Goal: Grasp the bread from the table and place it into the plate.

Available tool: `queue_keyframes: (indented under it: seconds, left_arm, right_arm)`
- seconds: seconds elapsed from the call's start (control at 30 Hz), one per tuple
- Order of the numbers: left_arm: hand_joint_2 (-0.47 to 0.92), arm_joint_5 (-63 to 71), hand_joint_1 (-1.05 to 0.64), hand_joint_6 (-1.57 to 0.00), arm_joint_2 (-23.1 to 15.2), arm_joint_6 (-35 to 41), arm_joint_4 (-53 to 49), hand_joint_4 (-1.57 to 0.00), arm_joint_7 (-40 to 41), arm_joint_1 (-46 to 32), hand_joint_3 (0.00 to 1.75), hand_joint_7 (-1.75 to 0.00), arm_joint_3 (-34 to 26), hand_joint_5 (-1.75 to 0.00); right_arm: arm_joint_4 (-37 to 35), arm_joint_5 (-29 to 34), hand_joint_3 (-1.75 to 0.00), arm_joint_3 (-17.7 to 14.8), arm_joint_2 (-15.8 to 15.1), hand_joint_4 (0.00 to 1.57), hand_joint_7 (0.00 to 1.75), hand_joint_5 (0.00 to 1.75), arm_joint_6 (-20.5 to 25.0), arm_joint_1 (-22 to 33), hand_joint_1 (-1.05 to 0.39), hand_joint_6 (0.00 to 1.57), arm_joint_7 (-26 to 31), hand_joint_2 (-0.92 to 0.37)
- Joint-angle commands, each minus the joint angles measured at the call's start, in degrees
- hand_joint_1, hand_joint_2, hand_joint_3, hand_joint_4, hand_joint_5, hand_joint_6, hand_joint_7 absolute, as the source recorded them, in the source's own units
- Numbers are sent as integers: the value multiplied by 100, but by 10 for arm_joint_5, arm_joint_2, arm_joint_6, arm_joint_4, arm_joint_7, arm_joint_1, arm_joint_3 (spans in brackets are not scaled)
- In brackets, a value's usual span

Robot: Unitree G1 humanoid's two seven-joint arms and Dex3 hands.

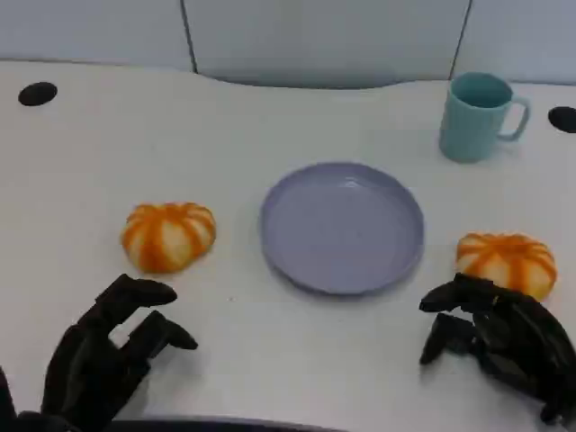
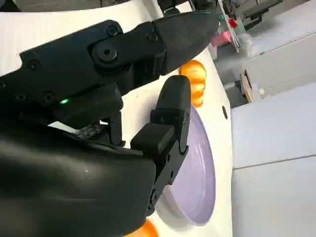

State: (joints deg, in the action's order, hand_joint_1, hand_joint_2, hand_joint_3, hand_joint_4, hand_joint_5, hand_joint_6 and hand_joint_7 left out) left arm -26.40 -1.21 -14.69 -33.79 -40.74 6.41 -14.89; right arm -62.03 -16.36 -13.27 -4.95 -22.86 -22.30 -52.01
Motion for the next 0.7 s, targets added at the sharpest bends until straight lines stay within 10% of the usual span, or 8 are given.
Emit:
queue_keyframes:
  seconds: [0.03, 0.7]
  left_arm:
    - [92, 1, -64, -32, -8, -4, 2, -33, 1, 0, 8, -139, -3, -175]
    - [92, -4, -62, -36, -7, -10, -4, -35, -8, 3, 8, -135, -5, -173]
  right_arm:
    - [-11, 4, -10, 0, -3, 66, 90, 137, 1, 16, -53, 72, 5, -92]
    - [-17, 3, -11, -2, -4, 65, 90, 138, 5, 13, -52, 72, 4, -92]
